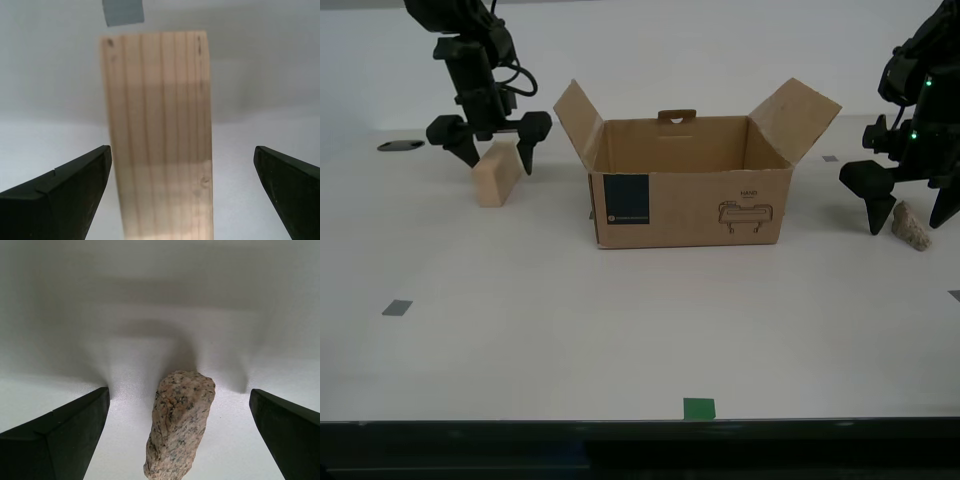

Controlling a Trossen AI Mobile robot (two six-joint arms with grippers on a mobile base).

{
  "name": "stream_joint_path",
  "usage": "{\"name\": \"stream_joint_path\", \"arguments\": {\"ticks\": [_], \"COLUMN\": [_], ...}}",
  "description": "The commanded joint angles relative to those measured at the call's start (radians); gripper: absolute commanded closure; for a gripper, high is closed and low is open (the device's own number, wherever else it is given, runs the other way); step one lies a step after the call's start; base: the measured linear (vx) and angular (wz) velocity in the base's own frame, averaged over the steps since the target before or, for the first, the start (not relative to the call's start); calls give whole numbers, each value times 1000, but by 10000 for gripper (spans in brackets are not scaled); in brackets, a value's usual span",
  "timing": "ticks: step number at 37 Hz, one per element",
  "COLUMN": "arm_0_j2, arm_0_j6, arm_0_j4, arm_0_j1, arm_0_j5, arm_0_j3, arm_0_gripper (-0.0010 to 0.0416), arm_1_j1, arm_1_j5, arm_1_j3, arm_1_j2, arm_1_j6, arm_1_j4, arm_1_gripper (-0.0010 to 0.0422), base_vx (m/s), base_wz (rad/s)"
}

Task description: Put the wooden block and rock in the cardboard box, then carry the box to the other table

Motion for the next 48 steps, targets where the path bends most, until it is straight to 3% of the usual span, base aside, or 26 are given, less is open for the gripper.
{"name": "stream_joint_path", "arguments": {"ticks": [1,5,48], "arm_0_j2": [0,0,0], "arm_0_j6": [-2,-2,-2], "arm_0_j4": [6,11,14], "arm_0_j1": [0,0,0], "arm_0_j5": [-3,-3,-3], "arm_0_j3": [0,0,-3], "arm_0_gripper": [16,16,51], "arm_1_j1": [0,-2,-1], "arm_1_j5": [-2,-1,-2], "arm_1_j3": [-1,-2,-16], "arm_1_j2": [2,2,2], "arm_1_j6": [6,33,32], "arm_1_j4": [-7,-12,-31], "arm_1_gripper": [23,23,23], "base_vx": [0,0,0], "base_wz": [0,0,0]}}
